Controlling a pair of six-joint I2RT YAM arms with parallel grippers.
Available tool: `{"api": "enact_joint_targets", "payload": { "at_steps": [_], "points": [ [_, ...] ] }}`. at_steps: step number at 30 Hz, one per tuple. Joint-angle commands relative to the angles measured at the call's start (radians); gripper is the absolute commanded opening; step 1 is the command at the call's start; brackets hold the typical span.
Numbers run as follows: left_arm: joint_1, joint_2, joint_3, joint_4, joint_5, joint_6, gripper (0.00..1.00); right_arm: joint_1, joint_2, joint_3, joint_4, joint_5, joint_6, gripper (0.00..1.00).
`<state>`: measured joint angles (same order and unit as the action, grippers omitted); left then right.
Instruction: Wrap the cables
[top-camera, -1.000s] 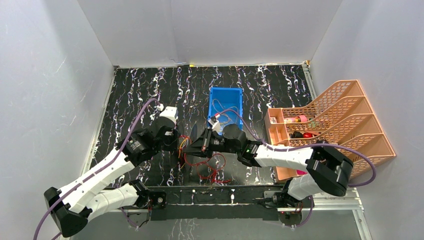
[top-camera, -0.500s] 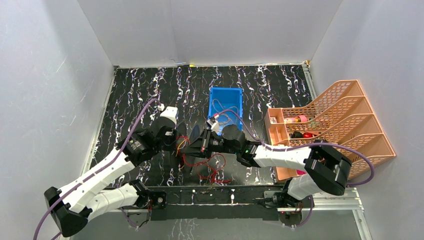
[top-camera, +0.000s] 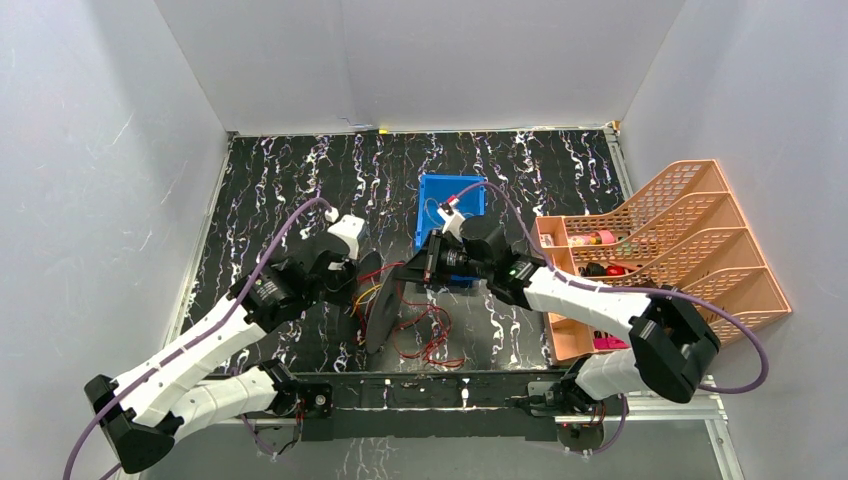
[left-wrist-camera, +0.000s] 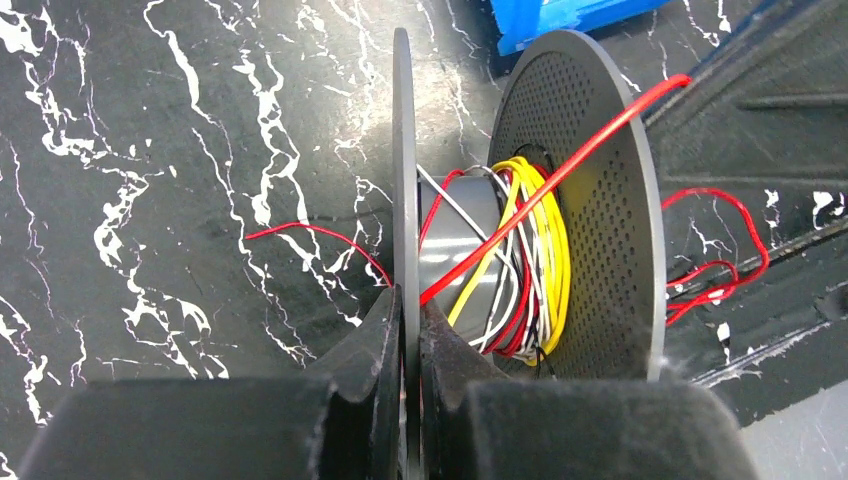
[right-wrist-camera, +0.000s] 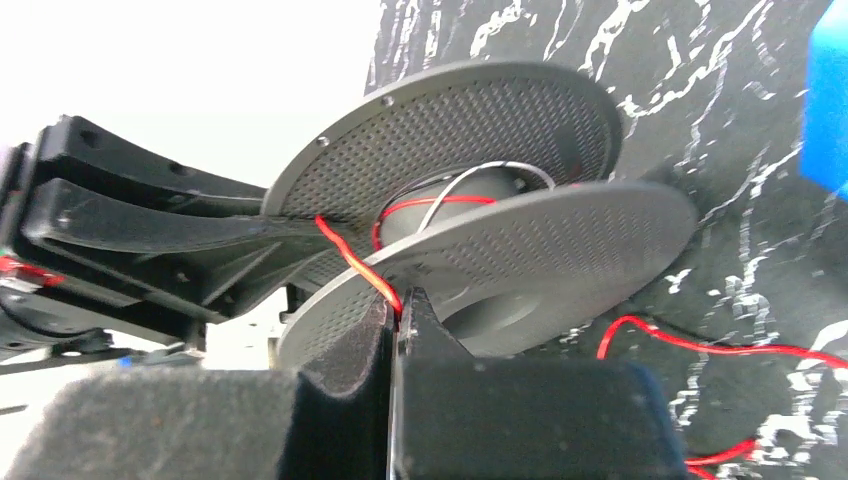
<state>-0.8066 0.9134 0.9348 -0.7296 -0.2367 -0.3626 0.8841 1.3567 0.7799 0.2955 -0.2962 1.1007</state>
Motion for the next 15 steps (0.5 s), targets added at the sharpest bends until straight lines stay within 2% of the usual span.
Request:
{"api": "enact_joint_targets", "payload": {
  "at_steps": [1,5,9,13,15],
  "points": [
    [0.005,-0.029,0.078,-0.021,0.051,0.041,0.0,-0.059,-0.034,0.088,-0.181,0.06,-0.311,0.06],
    [0.004,-0.031,0.102,-0.036,0.07,0.054,0.0,-0.066,-0.029,0.128,-0.269,0.146,-0.461,0.09],
    [0.004,-0.045,0.138,-0.049,0.074,0.052,0.0,-0.072,-0.037,0.105,-0.296,0.241,-0.543,0.13],
    [0.004,-0.055,0.177,-0.06,0.082,0.038,0.0,-0.077,-0.036,0.061,-0.264,0.228,-0.559,0.19],
    [0.004,-0.061,0.19,-0.059,0.093,0.028,0.0,-0.077,-0.033,0.036,-0.23,0.21,-0.555,0.26]
  ]
}}
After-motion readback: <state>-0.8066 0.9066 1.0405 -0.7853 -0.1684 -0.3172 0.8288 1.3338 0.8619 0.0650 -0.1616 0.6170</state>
